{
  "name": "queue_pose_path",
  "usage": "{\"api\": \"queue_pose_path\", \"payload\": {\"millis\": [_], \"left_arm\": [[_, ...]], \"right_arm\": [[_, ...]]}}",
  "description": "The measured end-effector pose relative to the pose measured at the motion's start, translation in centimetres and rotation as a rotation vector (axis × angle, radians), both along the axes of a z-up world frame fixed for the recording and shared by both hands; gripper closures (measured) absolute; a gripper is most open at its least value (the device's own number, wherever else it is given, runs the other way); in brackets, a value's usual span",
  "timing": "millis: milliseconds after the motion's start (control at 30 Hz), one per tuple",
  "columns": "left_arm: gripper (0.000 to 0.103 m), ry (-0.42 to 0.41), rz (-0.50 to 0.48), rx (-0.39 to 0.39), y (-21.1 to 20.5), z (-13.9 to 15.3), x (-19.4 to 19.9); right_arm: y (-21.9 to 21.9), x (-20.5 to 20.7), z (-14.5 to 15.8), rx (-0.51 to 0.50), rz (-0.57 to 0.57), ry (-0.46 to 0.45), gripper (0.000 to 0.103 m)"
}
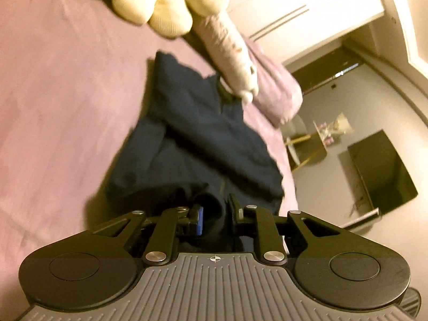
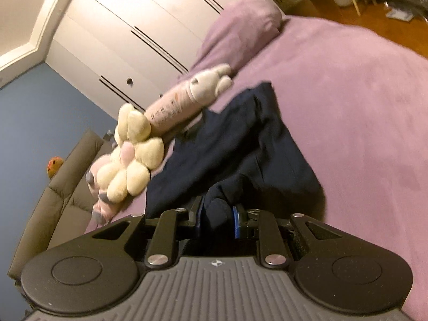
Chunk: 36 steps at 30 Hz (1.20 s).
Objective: Fold large clothes
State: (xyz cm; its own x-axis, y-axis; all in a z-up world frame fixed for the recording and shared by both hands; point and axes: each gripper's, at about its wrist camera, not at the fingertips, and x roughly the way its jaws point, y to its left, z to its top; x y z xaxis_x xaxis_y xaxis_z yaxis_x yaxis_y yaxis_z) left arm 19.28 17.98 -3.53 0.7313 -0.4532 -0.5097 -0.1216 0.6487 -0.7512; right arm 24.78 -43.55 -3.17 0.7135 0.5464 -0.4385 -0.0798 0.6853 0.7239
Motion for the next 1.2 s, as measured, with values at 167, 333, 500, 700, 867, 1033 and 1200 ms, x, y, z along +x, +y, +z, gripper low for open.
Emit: {"api": "queue_pose_path", "payload": {"millis": [167, 333, 500, 700, 867, 1033, 1200], "left_arm": [[0.083, -0.015, 0.085, -0.003, 1.3, 0.1, 6.0], [0.082, 0.052, 0.204, -0.038, 2.9, -2.6, 13.5], [0.077, 0.173, 0.289, -0.027, 2.9, -7.2, 18.8], [0.070, 0.181, 0.306, -0.078, 4.0, -8.9, 20.1], [0.028, 0.043, 0.374, 0.016, 5.4, -5.9, 18.0], [0.013, -0.015, 0.267, 0.177, 4.5, -5.1, 18.0], [0.017, 0.085, 0.150, 0.227, 2.3, -7.4, 20.5]], "right_arm": [[0.5, 5.0, 0.6, -0.017, -0.058, -0.026, 0.083], [2.3, 11.7, 0.6, -0.113, -0.128, -0.042, 0.083], [6.3, 18.3, -1.7, -0.274, -0.139, -0.008, 0.082], [6.8, 21.9, -5.3, -0.306, -0.141, 0.076, 0.077], [4.8, 20.6, -4.0, -0.189, -0.141, -0.012, 0.040], [3.8, 18.6, -3.4, -0.313, -0.156, -0.103, 0.018], [5.9, 20.7, -5.6, -0.417, -0.062, -0.047, 0.028]]}}
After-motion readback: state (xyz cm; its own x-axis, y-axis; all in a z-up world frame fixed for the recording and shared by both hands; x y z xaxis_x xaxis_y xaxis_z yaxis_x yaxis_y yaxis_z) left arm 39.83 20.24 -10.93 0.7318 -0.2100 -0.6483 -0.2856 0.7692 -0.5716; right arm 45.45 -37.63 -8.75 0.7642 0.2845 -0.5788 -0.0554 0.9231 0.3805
